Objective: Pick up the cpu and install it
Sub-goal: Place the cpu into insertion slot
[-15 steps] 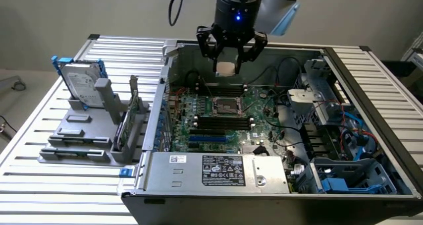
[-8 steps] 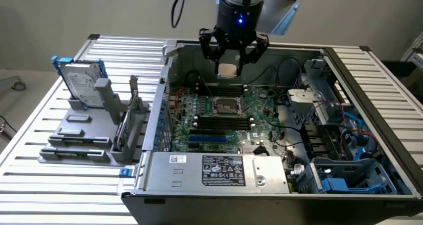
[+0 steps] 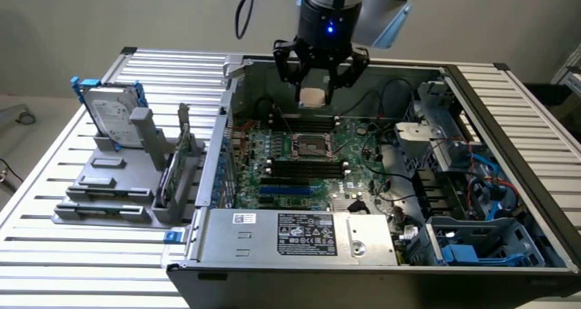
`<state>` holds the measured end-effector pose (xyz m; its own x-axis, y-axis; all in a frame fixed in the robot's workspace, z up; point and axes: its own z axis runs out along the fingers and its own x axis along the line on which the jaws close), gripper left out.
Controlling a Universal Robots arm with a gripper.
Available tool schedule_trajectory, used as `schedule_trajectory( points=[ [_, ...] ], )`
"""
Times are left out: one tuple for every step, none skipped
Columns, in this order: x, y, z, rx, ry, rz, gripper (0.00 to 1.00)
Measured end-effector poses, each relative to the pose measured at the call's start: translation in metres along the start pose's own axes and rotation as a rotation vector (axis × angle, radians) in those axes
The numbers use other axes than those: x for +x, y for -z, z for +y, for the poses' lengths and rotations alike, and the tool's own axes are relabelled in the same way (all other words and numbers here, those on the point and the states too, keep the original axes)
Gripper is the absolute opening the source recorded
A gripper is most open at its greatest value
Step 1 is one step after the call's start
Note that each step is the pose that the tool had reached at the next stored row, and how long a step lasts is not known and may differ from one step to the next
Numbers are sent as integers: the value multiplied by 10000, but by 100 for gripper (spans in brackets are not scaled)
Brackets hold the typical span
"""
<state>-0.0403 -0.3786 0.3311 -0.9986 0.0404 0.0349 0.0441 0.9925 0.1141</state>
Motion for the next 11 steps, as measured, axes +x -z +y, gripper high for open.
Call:
schedule_trajectory(
  points=[
    [-1, -17, -1, 2, 1, 1, 55],
    [-1, -35, 0, 3, 1, 0, 55],
    [-1, -53, 2, 3, 0, -2, 55],
    [-2, -71, 6, 5, 0, -2, 55],
    [-2, -90, 11, 4, 0, -2, 55],
    [-2, -110, 17, 4, 0, -2, 55],
    [-3, -128, 24, 4, 0, -2, 55],
    [-5, -147, 32, 4, 0, -2, 55],
    [-9, -167, 41, 5, 0, -1, 55],
    [-15, -187, 50, 3, 2, -2, 55],
    [-22, -205, 59, 5, 1, -1, 55]
  ],
)
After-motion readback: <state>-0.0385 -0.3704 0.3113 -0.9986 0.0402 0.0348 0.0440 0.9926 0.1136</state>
